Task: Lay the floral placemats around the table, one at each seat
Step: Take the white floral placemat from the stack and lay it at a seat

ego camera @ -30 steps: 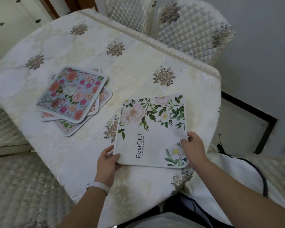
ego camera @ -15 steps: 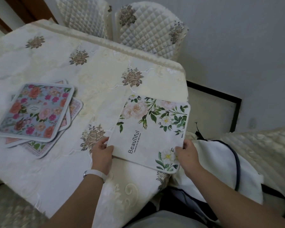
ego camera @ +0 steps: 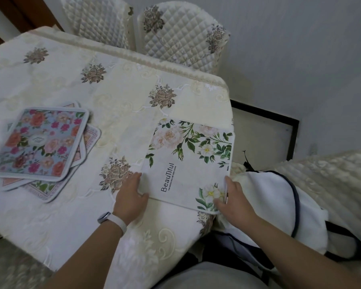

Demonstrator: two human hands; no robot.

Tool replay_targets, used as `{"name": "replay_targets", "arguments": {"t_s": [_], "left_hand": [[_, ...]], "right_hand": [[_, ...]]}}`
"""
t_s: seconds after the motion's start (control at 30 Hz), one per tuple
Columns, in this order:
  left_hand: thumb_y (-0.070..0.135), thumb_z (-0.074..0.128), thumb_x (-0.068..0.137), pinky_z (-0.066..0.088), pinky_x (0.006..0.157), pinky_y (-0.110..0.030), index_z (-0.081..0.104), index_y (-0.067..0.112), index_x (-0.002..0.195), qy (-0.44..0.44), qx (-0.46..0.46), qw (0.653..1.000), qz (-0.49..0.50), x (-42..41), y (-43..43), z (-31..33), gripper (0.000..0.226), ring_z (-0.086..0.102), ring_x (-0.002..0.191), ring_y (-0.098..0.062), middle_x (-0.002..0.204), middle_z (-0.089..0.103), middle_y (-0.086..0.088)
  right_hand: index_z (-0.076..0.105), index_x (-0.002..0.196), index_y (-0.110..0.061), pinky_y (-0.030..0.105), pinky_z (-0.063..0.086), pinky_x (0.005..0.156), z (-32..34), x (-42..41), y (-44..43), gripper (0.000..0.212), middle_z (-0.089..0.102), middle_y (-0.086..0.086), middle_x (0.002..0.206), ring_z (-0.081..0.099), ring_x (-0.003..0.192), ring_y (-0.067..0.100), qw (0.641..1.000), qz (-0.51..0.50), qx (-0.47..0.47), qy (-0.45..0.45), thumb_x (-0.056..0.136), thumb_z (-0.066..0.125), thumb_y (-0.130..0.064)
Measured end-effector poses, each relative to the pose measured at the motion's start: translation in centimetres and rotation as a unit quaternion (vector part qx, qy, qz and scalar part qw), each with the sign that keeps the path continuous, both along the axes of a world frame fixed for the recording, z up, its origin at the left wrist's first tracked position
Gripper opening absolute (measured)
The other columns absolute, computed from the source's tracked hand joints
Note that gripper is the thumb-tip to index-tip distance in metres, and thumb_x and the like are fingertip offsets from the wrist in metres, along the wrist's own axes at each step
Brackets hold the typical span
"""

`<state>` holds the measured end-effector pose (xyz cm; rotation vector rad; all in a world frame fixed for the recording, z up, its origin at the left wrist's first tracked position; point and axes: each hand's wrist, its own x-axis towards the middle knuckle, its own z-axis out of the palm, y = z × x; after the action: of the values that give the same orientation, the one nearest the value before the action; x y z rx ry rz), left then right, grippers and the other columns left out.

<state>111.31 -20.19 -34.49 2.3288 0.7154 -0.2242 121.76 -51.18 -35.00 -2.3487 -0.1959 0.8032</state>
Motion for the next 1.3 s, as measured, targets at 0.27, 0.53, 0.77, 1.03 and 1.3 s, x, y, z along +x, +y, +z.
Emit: {"name": "replay_targets", "arguments": {"t_s": [0.27,0.53,0.77,1.03,1.3], "left_hand": [[0.038,0.080,0.071,0.027,0.115,-0.045,0.040,0.008,0.143,0.003,0.100,0.990,-0.100,-0.4,2.2,-0.5,0.088,0.034,0.140,-0.029,0.149,0.043,-0.011],[0.032,0.081,0.074,0.027,0.114,-0.045,0.043,0.012,0.141,-0.025,0.096,0.988,-0.119,0.1,3.7,-0.8,0.080,0.036,0.138,-0.031,0.149,0.043,-0.013],[0.028,0.083,0.071,0.030,0.112,-0.046,0.048,0.010,0.137,-0.043,0.097,0.988,-0.115,0.1,3.4,-1.1,0.077,0.041,0.134,-0.033,0.144,0.048,-0.015],[0.024,0.081,0.074,0.026,0.113,-0.044,0.048,0.014,0.139,-0.047,0.078,0.992,-0.091,-0.2,3.3,-1.3,0.073,0.036,0.138,-0.031,0.149,0.042,-0.012],[0.016,0.078,0.076,0.027,0.114,-0.046,0.046,0.013,0.140,-0.040,0.057,0.994,-0.079,-0.1,3.2,-1.1,0.072,0.034,0.139,-0.031,0.151,0.039,-0.013]], "right_hand": [[0.021,0.151,-0.022,0.034,0.041,0.105,-0.2,-1.4,-1.0,0.095,0.013,0.002,0.157,0.034,0.137,0.024,0.993,0.091,-0.060,-0.046,0.077,0.071,-0.054],[0.018,0.152,-0.020,0.039,0.035,0.110,-0.7,-2.2,0.5,0.102,0.010,0.011,0.159,0.028,0.139,0.030,0.981,0.134,-0.109,-0.089,0.074,0.066,-0.065],[0.016,0.152,-0.022,0.040,0.036,0.109,-0.9,-2.5,0.8,0.104,0.010,0.012,0.159,0.030,0.139,0.031,0.978,0.127,-0.128,-0.101,0.072,0.062,-0.070],[0.019,0.152,-0.018,0.040,0.040,0.104,-1.0,-2.8,1.5,0.104,0.017,0.017,0.156,0.034,0.135,0.033,0.966,0.148,-0.168,-0.128,0.072,0.057,-0.074],[0.023,0.150,-0.016,0.039,0.045,0.098,-1.3,-3.5,1.7,0.103,0.025,0.014,0.151,0.039,0.130,0.031,0.959,0.148,-0.185,-0.155,0.072,0.050,-0.077]]}}
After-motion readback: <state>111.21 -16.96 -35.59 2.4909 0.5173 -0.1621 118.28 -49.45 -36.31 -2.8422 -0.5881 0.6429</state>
